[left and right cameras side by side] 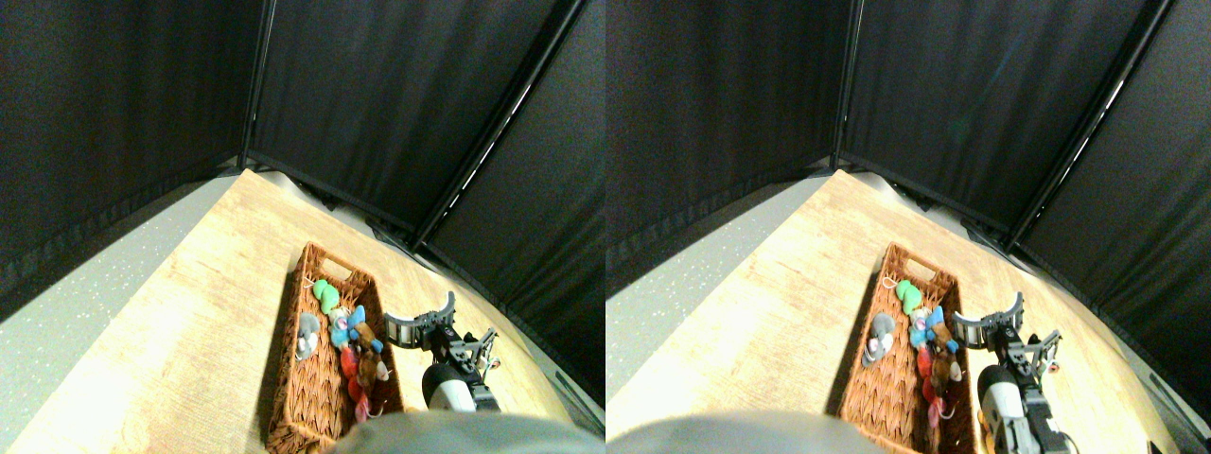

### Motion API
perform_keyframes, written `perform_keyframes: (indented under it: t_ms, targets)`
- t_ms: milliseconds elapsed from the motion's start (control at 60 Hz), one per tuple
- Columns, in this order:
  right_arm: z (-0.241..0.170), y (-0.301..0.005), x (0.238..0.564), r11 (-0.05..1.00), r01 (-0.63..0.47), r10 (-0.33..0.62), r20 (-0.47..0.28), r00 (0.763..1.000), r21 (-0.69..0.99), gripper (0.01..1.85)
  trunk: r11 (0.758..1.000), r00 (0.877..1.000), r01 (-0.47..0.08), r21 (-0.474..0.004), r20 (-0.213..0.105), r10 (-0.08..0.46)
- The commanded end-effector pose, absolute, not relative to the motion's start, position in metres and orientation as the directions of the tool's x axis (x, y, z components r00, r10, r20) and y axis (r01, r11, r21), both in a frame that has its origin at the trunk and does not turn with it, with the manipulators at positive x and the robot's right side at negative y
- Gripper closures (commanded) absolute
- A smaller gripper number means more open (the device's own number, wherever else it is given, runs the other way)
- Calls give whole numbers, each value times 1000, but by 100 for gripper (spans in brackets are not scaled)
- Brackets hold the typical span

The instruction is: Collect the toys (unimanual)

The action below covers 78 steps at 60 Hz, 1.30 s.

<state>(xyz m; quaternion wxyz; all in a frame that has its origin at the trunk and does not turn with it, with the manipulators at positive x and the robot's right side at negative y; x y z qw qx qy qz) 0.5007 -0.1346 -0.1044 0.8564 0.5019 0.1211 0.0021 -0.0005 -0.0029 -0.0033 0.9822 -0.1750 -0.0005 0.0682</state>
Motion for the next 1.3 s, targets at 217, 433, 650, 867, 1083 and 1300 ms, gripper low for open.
perform_keyframes:
  t_ms: [217,433,650,867,1083,1300]
  targets:
    - [-96,-210,494,498,122,-63,-105,993,859,103,960,997,-69,-272,-38,61]
    - [-112,-251,477,463,168,-182,-93,979,870,108,972,998,-39,-231,-57,26]
    - [-132,-263,453,410,217,-228,-131,965,886,97,977,998,-28,-211,-69,13]
    - [-160,-263,436,275,267,-212,-212,954,924,95,978,997,-30,-205,-80,14]
    - [-188,-255,428,187,320,-178,-289,941,929,97,976,996,-38,-213,-83,21]
    - [-206,-245,424,68,379,-103,-371,923,923,98,972,996,-50,-229,-84,31]
